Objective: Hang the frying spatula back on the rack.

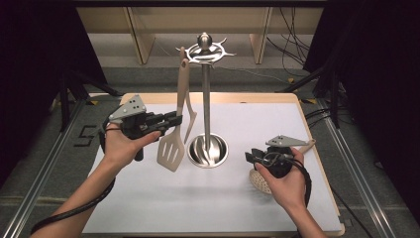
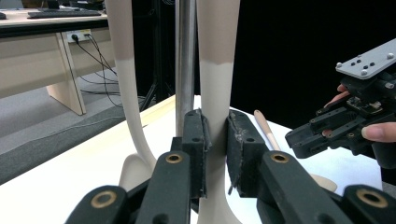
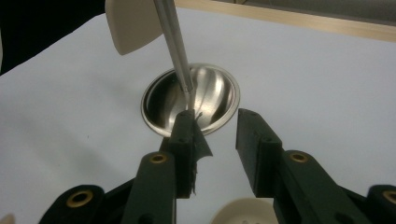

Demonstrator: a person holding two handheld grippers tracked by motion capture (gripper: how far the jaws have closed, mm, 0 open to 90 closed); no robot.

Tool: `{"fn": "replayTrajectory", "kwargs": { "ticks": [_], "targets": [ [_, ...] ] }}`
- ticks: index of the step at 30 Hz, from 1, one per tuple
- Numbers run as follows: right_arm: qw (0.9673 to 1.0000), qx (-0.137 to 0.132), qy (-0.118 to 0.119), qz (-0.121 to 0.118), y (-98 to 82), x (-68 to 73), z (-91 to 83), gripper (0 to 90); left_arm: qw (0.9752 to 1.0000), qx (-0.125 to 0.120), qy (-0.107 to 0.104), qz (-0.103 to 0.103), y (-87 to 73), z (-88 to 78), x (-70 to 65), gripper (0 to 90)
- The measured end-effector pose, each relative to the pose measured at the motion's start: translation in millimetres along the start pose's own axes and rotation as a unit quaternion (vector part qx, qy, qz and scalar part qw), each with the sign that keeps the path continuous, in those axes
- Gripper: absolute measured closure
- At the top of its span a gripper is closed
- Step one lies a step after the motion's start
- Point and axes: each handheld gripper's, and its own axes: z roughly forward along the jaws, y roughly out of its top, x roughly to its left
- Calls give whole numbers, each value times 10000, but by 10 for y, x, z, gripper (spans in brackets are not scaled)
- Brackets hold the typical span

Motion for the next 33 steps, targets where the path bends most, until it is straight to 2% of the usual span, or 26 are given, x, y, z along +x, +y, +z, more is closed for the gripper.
{"fn": "replayTrajectory", "kwargs": {
  "ticks": [3, 4, 8, 9, 10, 12, 15, 17, 19, 20, 23, 26, 31, 33],
  "targets": [
    [10000, 8, -16, -26, -1, -5, -2, 688, 10000, 0, -11, -5, -1, 24, 1, 778],
    [9998, 83, 43, 202, -4, 26, -7, 687, 10000, -2, -4, -30, -3, 34, -1, 778],
    [9996, 42, 88, 248, -17, 33, 6, 685, 10000, -11, -21, -29, -8, 59, -4, 777],
    [9997, 128, 22, 202, -16, 28, -7, 684, 10000, -13, -21, -37, -8, 66, -4, 777],
    [9999, 81, 50, 106, -20, 11, 6, 685, 10000, -9, -8, -25, -8, 72, -4, 777],
    [9999, 86, 59, 88, -22, 7, 10, 684, 10000, -2, -6, -40, -10, 81, -6, 776],
    [10000, 66, -44, -6, -22, 0, 2, 684, 10000, -17, 15, -74, -15, 101, -15, 775],
    [10000, 61, 27, 40, -24, 4, 9, 684, 10000, -20, 12, -82, -18, 112, -15, 775],
    [10000, 74, -31, -6, -27, -2, 5, 683, 10000, -16, 24, -82, -23, 126, -15, 775],
    [9998, 46, 39, 181, -36, 24, 16, 683, 10000, -18, 27, -87, -25, 132, -15, 774],
    [9998, 80, -5, 176, -39, 25, 11, 684, 9999, -7, 34, -98, -26, 153, -15, 773],
    [9996, 95, 93, 263, -42, 30, 15, 683, 9999, -30, 77, -85, -27, 180, -23, 772],
    [9999, 74, 56, 51, -45, -9, 23, 683, 9999, -43, 113, -116, -36, 223, -41, 770],
    [9999, 155, 27, 59, -42, -3, 11, 683, 9999, -37, 109, -125, -37, 234, -45, 767]
  ]
}}
